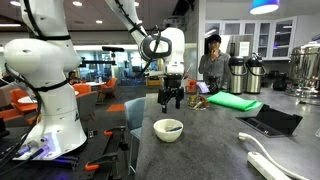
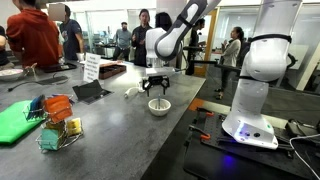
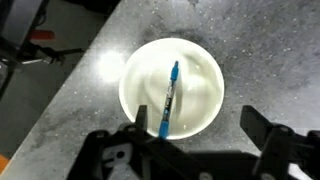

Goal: Place the pen on counter

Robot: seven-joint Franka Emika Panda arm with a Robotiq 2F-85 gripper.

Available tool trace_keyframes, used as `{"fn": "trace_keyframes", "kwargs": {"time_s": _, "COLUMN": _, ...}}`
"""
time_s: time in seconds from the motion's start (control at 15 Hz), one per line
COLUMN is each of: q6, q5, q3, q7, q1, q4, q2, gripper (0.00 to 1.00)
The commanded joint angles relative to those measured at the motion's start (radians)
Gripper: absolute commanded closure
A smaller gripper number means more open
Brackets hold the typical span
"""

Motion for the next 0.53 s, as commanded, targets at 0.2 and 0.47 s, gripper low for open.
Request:
{"fn": "trace_keyframes", "kwargs": {"time_s": 0.2, "q6": 0.102, "q5": -0.024, "q3": -0.094, "q7": 0.039, "q1": 0.064, "q4": -0.006, "q2": 0.095, "gripper": 0.09}}
{"fn": "trace_keyframes", "kwargs": {"time_s": 0.47, "q6": 0.166, "q5": -0.015, "q3": -0.142, "q7": 0.033, "q1": 0.094, "q4": -0.005, "q2": 0.149, "gripper": 0.18}}
